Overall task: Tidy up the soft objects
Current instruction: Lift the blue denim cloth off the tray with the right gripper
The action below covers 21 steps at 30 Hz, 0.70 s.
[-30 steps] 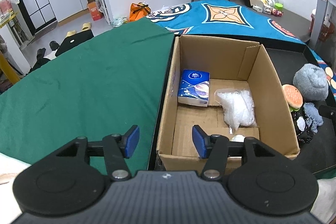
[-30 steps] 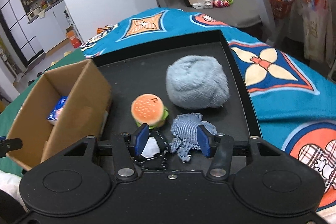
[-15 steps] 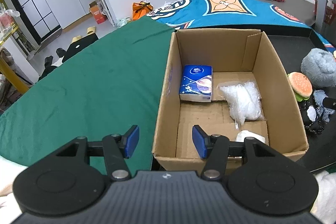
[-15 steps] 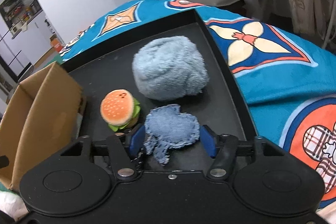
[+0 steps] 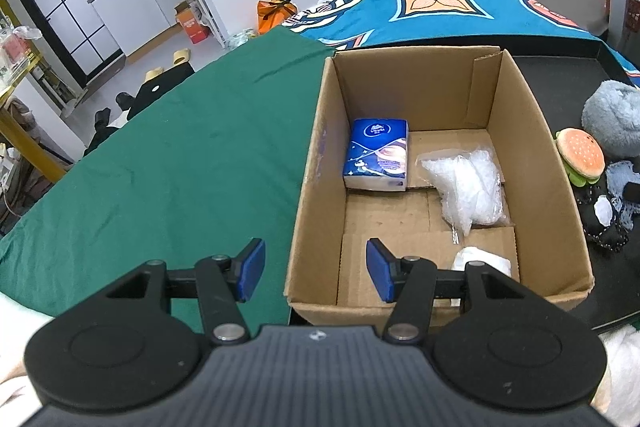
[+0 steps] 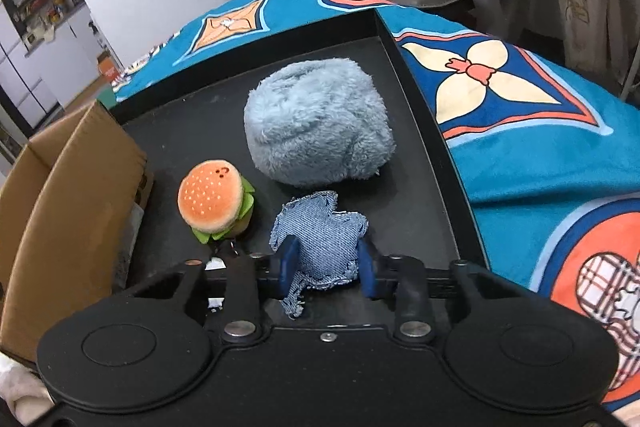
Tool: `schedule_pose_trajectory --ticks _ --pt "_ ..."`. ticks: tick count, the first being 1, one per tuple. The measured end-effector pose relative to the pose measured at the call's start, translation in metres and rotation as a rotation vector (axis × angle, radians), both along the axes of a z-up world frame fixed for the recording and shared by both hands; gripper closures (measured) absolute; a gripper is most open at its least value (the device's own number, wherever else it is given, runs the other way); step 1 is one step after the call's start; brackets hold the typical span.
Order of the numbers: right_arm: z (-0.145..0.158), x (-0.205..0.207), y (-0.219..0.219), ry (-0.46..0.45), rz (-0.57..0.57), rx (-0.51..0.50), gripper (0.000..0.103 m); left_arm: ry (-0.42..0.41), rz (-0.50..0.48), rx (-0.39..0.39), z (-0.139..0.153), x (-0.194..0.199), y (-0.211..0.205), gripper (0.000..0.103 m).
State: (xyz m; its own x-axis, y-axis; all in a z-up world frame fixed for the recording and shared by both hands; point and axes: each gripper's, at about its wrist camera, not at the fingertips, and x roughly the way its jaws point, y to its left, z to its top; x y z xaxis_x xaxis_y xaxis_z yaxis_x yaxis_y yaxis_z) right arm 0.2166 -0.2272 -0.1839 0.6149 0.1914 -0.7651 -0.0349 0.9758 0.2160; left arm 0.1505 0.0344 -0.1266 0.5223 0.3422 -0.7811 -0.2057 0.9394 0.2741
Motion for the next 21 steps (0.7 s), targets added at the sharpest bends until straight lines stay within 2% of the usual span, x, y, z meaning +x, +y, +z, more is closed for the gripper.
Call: schedule_pose_trajectory --ticks 2,21 --pt "0.005 -0.002 0.003 -0.011 0.016 -0.031 0.075 -0.003 0.002 -0.001 -0.001 0.000 -0.001 0.049" --pt "0.042 -0.023 0.005 -0.054 0.023 -0.057 0.075 -0.050 -0.007 -0.038 0.008 -0.010 0.003 0.049"
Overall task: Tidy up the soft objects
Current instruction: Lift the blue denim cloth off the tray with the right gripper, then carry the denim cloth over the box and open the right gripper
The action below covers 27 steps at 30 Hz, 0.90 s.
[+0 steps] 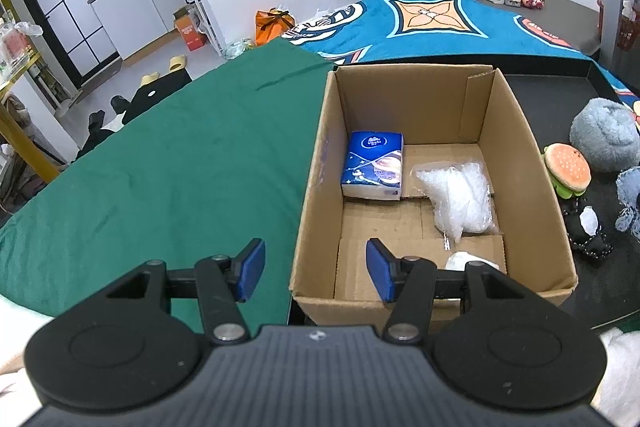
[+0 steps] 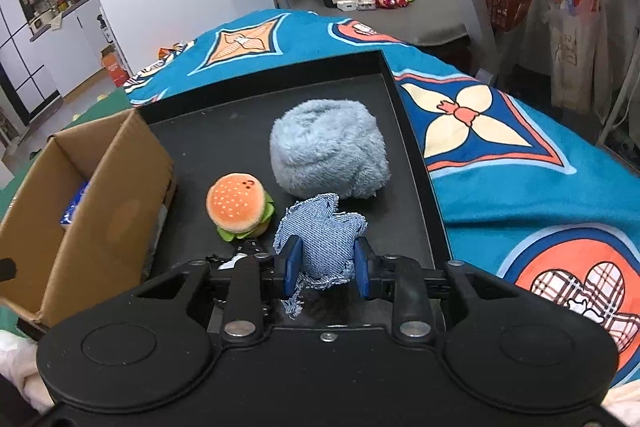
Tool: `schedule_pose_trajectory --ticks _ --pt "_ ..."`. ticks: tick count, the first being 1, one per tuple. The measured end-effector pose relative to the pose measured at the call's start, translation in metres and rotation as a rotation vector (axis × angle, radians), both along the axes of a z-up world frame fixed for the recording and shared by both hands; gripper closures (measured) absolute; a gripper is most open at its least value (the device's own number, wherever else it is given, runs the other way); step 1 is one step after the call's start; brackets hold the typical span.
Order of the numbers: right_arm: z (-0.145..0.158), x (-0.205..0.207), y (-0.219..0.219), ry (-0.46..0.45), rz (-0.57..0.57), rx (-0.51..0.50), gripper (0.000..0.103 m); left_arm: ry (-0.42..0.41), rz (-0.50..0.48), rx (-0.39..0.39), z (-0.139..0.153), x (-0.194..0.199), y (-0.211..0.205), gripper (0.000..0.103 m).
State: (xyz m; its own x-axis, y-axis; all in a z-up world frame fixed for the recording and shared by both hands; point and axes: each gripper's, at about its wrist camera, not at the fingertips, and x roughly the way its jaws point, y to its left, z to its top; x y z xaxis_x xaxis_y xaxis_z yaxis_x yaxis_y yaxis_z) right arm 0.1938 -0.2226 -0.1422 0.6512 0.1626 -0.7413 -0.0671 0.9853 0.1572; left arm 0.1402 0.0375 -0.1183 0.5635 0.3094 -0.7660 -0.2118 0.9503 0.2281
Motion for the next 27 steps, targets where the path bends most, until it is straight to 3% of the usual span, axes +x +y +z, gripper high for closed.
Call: schedule_pose_trajectory --ticks 27 --pt "0.077 -0.005 0.059 -0.126 0.146 -0.062 0.075 -0.056 0.015 -0.107 0.008 -0.011 0.021 0.049"
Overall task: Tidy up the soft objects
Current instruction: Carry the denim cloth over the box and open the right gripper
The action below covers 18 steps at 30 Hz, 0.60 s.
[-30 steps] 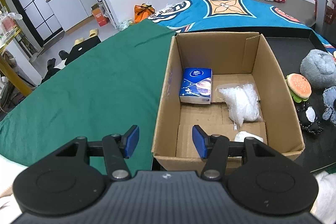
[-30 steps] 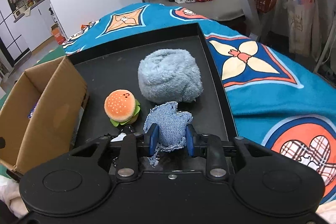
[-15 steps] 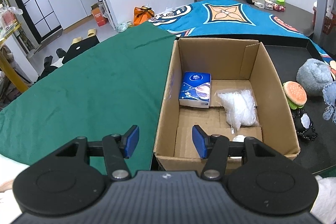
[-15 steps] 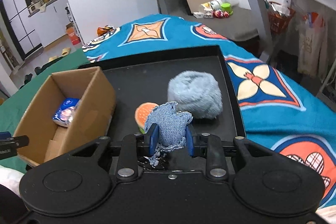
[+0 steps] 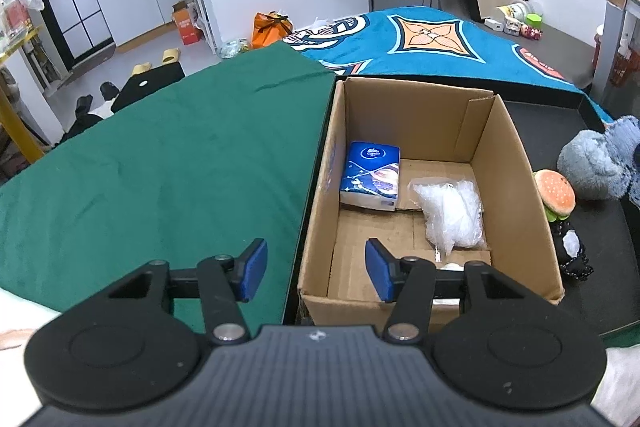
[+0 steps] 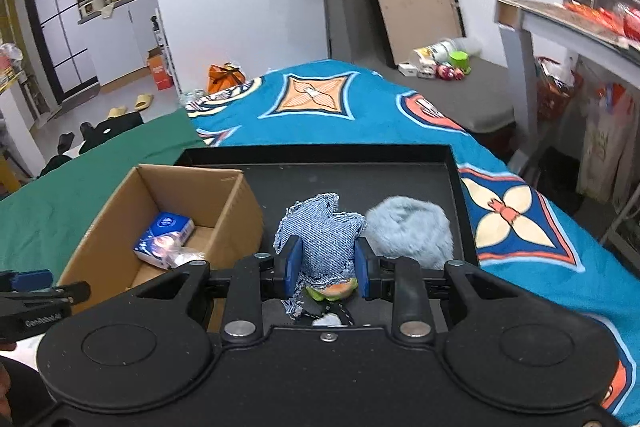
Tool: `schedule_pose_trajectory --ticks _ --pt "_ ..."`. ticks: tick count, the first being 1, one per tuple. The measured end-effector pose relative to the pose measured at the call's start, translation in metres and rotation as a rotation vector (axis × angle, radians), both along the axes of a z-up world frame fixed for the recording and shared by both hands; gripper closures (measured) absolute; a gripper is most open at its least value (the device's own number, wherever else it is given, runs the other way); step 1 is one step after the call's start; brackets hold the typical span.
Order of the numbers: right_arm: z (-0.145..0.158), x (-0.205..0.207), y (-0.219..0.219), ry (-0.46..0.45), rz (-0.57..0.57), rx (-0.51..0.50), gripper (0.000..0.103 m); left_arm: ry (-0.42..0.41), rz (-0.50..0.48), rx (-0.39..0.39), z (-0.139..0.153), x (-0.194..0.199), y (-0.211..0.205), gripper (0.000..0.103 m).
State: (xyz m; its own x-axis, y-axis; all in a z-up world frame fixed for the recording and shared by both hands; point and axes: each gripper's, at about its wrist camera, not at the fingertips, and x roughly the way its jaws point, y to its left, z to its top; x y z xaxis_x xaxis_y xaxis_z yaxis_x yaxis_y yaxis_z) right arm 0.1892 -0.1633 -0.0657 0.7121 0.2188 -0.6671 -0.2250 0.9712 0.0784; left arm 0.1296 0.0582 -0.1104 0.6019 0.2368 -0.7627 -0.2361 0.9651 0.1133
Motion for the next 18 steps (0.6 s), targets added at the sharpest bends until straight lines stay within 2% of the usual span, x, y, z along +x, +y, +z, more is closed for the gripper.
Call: schedule_pose_trajectory --ticks 7,12,14,18 --pt "0.011 0.000 0.027 -0.029 0.058 -0.033 0.075 0.000 0.003 -0.041 -0.003 0.000 0.006 0.054" --pt "0.012 -0.002 0.046 -0.034 0.097 -0.055 0.075 0.007 0.007 -0.060 -0.005 0.001 0.010 0.062" --pt "0.012 -0.003 0.053 -0.036 0.113 -0.062 0.075 0.010 0.009 -0.066 -0.007 0.000 0.011 0.068" --pt "0.012 -0.006 0.069 -0.043 0.152 -0.076 0.075 0.021 0.009 -0.092 -0.010 0.001 0.015 0.071"
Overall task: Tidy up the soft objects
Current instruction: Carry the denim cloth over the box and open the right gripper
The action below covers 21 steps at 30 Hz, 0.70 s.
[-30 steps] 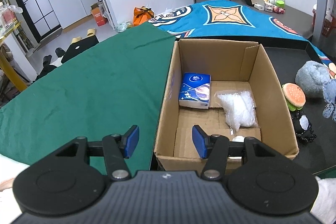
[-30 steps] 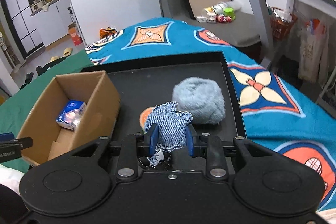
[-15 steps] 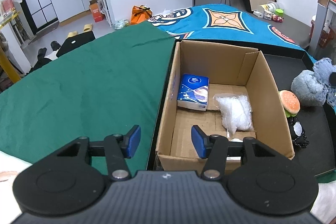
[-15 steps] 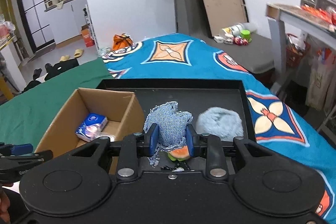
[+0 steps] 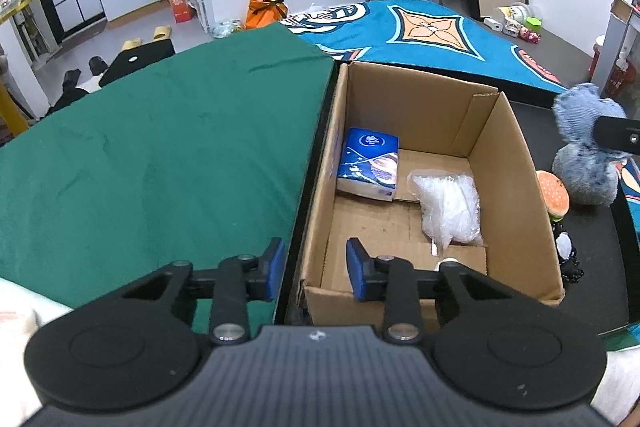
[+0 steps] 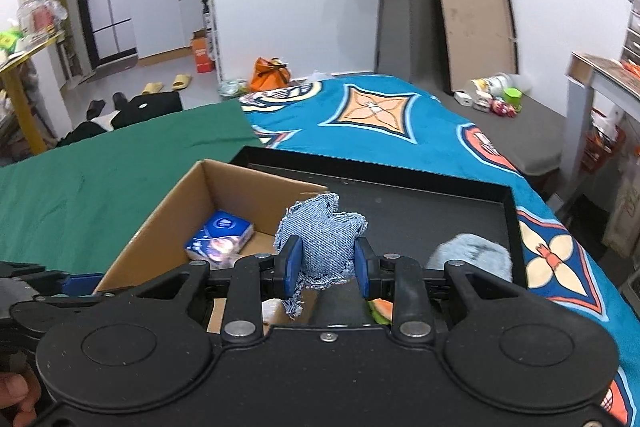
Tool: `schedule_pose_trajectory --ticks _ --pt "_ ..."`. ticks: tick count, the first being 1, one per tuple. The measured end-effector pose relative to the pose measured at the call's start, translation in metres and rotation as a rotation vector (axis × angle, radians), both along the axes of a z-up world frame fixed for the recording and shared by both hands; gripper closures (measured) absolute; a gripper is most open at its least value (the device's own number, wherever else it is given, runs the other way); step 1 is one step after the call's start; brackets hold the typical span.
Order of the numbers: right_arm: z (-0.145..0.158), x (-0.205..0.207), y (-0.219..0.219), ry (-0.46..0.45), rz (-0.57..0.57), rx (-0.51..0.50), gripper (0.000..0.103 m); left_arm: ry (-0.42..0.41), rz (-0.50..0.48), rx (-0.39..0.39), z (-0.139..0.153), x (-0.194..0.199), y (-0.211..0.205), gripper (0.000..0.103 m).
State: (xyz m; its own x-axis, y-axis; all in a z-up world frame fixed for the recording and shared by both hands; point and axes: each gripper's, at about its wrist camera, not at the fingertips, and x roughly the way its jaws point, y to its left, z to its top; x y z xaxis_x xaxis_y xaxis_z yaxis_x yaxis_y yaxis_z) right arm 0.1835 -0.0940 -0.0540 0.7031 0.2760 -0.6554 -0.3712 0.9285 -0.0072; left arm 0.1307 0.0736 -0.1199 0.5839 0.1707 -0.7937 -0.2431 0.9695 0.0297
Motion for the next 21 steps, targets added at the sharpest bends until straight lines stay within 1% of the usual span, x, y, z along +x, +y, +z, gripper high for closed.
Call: schedule_pose_trajectory --ticks 7,10,14,15,16,18,21 --pt "-0.007 -0.002 0.026 0.012 0.073 -0.026 0.075 0.001 -0.013 -0.025 -0.004 0.000 0.002 0.085" --pt "-0.009 -0.002 0.036 0.018 0.098 -0.031 0.075 -0.004 -0.004 -0.051 -0.006 0.000 0.007 0.087" --pt "-0.011 -0.004 0.048 0.023 0.131 -0.022 0.074 -0.012 0.004 -0.065 -0.006 -0.001 0.010 0.091" --pt "-0.011 -0.004 0.051 0.025 0.147 -0.013 0.070 -0.014 0.005 -0.068 -0.006 -0.001 0.011 0.091" --pt "-0.011 -0.005 0.054 0.029 0.160 -0.010 0.062 -0.015 0.006 -0.071 -0.006 -0.001 0.012 0.091" --pt "-0.012 -0.005 0.058 0.032 0.164 -0.027 0.050 -0.016 0.007 -0.077 -0.007 0.000 0.013 0.091" --pt "-0.016 -0.006 0.055 0.037 0.165 -0.028 0.049 -0.013 0.008 -0.079 -0.007 0.000 0.014 0.091"
